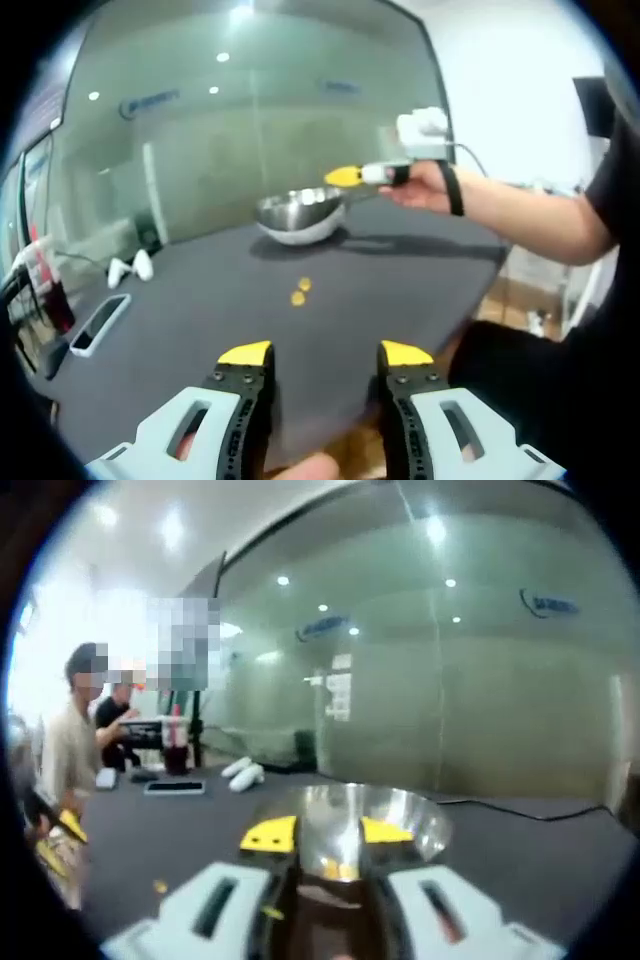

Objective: Pick up the QQ candy scattered on the table and place it into the stainless steel bowl on the table

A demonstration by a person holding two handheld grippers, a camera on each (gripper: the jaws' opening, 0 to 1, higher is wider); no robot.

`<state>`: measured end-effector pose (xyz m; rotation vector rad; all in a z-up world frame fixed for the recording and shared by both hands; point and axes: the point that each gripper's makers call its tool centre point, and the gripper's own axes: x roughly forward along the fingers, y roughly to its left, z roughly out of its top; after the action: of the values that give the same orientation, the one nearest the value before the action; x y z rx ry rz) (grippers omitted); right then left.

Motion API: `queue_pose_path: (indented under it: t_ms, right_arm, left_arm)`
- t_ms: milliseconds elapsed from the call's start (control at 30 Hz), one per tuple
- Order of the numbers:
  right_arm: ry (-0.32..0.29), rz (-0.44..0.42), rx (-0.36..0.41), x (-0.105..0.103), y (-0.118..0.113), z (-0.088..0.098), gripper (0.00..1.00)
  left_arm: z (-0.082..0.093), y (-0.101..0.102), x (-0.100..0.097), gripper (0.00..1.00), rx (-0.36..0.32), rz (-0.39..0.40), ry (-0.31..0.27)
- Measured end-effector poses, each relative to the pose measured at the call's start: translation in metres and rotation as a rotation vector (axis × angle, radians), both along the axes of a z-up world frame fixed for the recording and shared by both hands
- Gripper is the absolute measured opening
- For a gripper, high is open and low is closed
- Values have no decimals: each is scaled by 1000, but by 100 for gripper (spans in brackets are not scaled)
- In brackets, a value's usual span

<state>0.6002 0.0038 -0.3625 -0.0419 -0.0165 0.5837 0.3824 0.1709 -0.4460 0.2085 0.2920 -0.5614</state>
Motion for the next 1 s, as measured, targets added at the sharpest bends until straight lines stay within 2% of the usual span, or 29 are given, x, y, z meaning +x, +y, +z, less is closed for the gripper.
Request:
queue_pose_path:
  t_ms: [133,267,400,433,567,833,1000]
  right_arm:
    - [-14,49,9,-17,-2,-4,23]
    - [19,96,29,-31,-6,-18,23]
    - [44,150,11,-46,-10,-31,24]
    - [59,191,14,-53,-9,-35,24]
    - [55,253,54,-75,-13,-38,22]
    - [90,320,-13,-85,-3,-56,22]
    - [99,392,-80,-89,19,-67,22]
  left_arm:
    - [3,-2,-1,42,-4,-5,-6]
    - [2,0,0,42,1,-1,-6]
    - [6,-1,0,42,-4,-2,-13]
    - [6,-2,-1,42,-4,-3,-15]
    - [5,-3,-2,42,1,-4,-13]
    - [9,-9,-1,42,-1,-17,-20]
    - [8,-8,-1,42,2,-11,-18]
